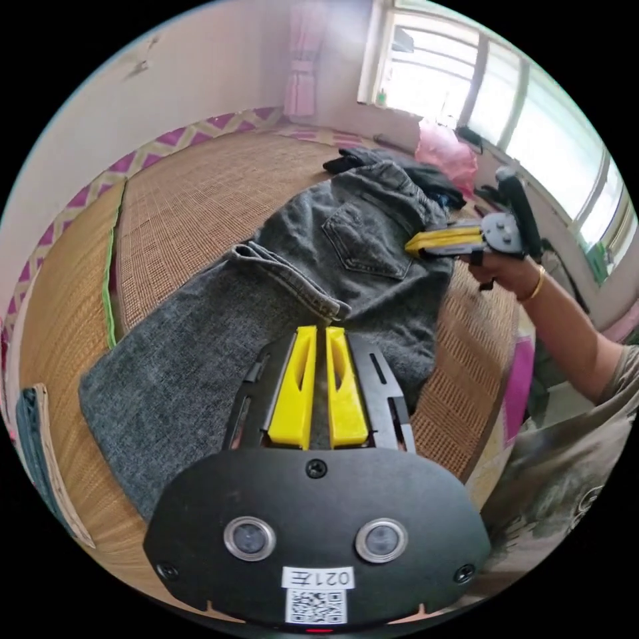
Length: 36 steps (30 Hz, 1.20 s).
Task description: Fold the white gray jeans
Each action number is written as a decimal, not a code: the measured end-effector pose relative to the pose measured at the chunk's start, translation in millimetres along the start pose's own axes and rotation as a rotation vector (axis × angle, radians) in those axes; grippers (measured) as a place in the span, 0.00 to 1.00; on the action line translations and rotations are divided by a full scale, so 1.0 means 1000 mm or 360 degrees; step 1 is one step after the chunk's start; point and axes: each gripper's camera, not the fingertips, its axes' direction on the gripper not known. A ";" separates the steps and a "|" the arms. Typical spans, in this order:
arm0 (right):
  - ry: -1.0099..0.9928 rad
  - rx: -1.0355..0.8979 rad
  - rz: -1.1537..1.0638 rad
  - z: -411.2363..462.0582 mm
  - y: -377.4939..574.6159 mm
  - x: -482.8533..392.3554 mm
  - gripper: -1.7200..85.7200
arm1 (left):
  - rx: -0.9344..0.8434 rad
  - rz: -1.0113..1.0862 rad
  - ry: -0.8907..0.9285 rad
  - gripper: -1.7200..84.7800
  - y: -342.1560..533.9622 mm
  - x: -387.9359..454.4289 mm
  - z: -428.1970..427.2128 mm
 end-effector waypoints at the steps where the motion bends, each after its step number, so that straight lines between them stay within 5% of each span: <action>1: 0.0009 0.0000 -0.0004 -0.001 -0.002 -0.004 0.03 | 0.0087 -0.0076 0.0037 0.02 0.008 -0.012 -0.017; 6: 0.0098 -0.0002 -0.0040 -0.003 -0.008 -0.022 0.03 | 0.0597 -0.0483 0.0131 0.01 0.093 -0.104 -0.145; 13: 0.0113 -0.0005 -0.0034 -0.007 -0.017 -0.031 0.03 | 0.0970 -0.1184 -0.0315 0.01 0.369 -0.256 -0.306; 17: 0.0154 -0.0007 -0.0046 -0.009 -0.023 -0.037 0.03 | 0.0921 -0.1595 -0.0253 0.01 0.500 -0.319 -0.293; 22: 0.0197 -0.0011 -0.0061 -0.010 -0.030 -0.040 0.02 | 0.1061 -0.2041 0.0274 0.06 0.616 -0.356 -0.232; 26: 0.0080 -0.0083 0.0041 -0.019 -0.042 -0.022 0.01 | 0.1111 -0.2075 0.0465 0.07 0.625 -0.338 -0.222; 30: -0.0134 -0.0037 0.0015 -0.051 -0.049 -0.015 0.01 | 0.0877 -0.1917 0.0483 0.01 0.571 -0.286 -0.200; 36: -0.0157 0.0093 -0.0052 -0.073 -0.060 -0.009 0.01 | 0.0447 -0.1013 -0.0206 0.01 0.419 -0.179 -0.174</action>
